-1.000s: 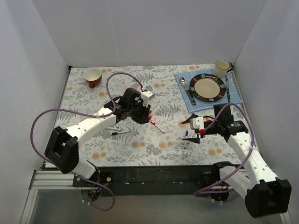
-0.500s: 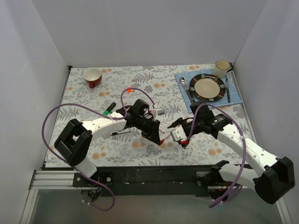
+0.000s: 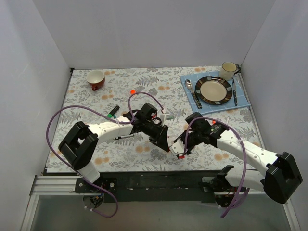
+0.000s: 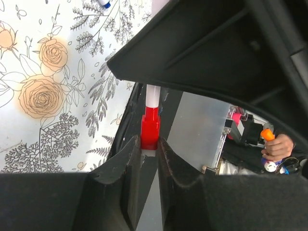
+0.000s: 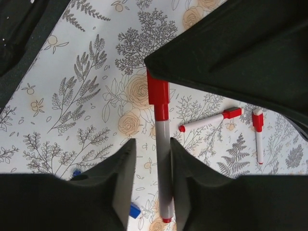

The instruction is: Open the pen caps

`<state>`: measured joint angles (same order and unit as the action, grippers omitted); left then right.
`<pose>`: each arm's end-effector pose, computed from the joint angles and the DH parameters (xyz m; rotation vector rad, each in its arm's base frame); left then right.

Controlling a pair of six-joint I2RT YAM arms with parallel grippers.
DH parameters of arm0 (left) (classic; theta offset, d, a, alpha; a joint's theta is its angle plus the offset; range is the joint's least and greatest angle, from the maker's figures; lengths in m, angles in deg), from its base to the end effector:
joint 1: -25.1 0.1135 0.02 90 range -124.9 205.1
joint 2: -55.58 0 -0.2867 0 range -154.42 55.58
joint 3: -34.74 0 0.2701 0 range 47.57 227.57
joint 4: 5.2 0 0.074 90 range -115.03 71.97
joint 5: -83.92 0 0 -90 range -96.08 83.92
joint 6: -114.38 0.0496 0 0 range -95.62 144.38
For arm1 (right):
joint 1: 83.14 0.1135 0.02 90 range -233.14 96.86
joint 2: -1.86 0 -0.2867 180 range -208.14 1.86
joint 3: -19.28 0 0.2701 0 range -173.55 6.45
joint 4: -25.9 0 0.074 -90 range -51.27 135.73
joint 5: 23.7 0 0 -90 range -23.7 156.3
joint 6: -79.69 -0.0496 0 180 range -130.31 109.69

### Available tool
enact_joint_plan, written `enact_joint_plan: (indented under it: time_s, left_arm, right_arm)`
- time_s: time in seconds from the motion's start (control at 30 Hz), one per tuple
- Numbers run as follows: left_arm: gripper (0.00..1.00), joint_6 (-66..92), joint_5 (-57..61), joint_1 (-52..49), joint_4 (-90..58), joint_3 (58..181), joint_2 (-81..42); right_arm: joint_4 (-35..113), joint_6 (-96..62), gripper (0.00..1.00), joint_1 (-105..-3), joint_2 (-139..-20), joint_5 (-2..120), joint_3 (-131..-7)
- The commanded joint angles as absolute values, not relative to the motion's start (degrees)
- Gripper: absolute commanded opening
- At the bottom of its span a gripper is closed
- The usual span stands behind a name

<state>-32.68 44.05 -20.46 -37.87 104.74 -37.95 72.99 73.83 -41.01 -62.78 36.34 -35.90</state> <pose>0.2138 -0.2724 0.2039 -0.1025 -2.5104 1.3172 0.1526 0.1714 0.2306 -2.2267 0.9118 0.3408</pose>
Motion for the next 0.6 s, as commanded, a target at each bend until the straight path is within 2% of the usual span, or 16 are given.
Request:
enact_joint_plan:
  time_s: [0.0, 0.1, 0.13, 0.2, 0.23, 0.37, 0.43, 0.53, 0.57]
  left_arm:
    - [0.05, -34.0, 45.6, -20.6, -35.3, 106.3, -37.3]
    - [0.08, -35.6, 44.1, -20.6, -33.2, 105.3, -36.4]
    - [0.21, -36.2, 43.8, -20.6, -32.5, 105.1, -35.7]
    - [0.33, -37.3, 42.5, -20.4, -29.2, 103.9, -34.5]
    - [0.44, -39.7, 41.7, -20.0, -28.5, 103.6, -33.1]
    - [0.58, -42.4, 35.3, -17.7, -23.3, 100.9, -27.6]
    - [0.62, -43.7, 29.4, -17.1, -20.0, 98.9, -24.0]
    - [0.80, -46.6, 19.6, -17.0, -8.4, 91.2, -16.7]
    - [0.98, -49.8, 17.4, -17.1, -0.2, 89.0, -15.0]
  right_arm:
    - [72.3, 73.9, 0.34, -40.2, -63.0, 37.2, -36.4]
    - [72.3, 73.8, 0.15, -40.2, -61.3, 36.2, -35.7]
    - [72.3, 73.9, 0.02, -40.2, -61.0, 35.5, -35.3]
    - [71.4, 73.5, 0.01, -40.3, -60.2, 35.4, -34.1]
    - [71.3, 73.1, 0.01, -40.2, -59.3, 35.4, -33.7]
    - [68.2, 68.0, 0.01, -42.5, -56.2, 33.8, -32.0]
    - [64.8, 60.7, 0.01, -44.9, -54.0, 28.8, -31.4]
    - [54.7, 48.2, 0.01, -52.5, -51.6, 19.1, -28.5]
    - [52.3, 39.6, 0.01, -53.3, -51.1, 18.4, -28.1]
